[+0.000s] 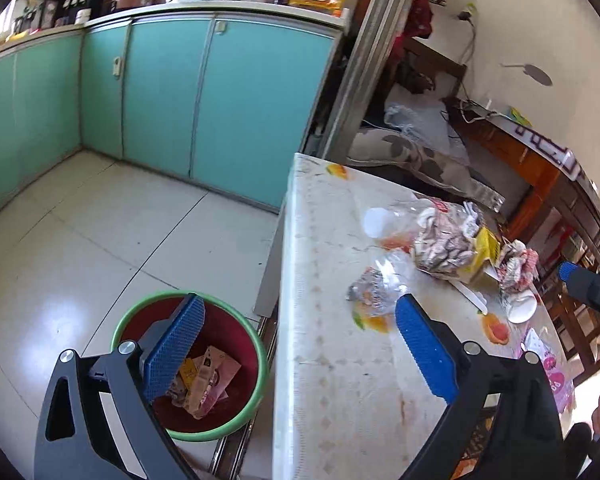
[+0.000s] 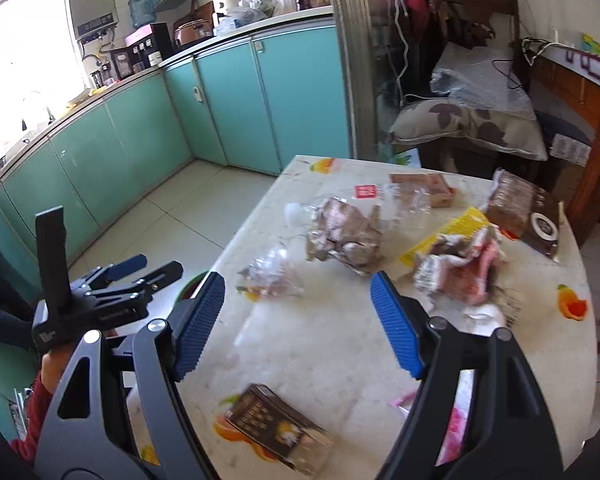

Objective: Collect trash
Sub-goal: 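Move both open tools back over the table toward the remaining trash, then grasp the dark cigarette box with the left tool while the right tool grasps the pink snack bag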

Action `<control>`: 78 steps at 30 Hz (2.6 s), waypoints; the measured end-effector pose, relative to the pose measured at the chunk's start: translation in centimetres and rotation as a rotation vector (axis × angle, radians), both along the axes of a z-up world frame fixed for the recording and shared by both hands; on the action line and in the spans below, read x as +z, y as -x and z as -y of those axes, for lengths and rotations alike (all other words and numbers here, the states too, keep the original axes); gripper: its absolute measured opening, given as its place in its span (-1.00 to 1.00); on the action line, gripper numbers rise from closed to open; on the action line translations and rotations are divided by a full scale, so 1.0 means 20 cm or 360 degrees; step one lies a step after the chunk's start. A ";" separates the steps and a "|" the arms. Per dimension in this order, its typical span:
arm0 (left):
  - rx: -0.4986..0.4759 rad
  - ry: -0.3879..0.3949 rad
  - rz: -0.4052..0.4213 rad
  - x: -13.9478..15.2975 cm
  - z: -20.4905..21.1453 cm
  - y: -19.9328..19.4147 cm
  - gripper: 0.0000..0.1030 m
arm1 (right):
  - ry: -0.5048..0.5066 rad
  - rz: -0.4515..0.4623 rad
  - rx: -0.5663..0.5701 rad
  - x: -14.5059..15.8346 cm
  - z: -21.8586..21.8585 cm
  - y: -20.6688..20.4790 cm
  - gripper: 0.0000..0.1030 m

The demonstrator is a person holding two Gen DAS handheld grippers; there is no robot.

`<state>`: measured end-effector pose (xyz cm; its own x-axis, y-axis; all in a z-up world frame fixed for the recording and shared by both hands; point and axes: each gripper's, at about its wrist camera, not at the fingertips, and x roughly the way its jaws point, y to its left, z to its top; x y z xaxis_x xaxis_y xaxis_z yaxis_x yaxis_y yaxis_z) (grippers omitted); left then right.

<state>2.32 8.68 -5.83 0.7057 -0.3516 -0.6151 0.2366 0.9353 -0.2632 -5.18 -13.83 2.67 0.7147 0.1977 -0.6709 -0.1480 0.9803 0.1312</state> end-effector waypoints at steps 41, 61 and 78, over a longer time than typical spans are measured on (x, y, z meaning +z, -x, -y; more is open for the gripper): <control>-0.1339 -0.0504 -0.0020 -0.13 0.75 0.43 0.85 | 0.0045 -0.0587 0.0045 -0.48 0.49 0.23 0.53; -0.0927 -0.0351 -0.0156 -0.11 0.81 0.24 0.56 | 0.0069 -0.0407 -0.0075 -0.39 0.58 0.28 0.35; -0.0956 -0.0500 -0.0139 -0.19 0.81 0.35 0.50 | 0.0139 -0.0414 0.0000 -0.50 0.41 0.26 -0.51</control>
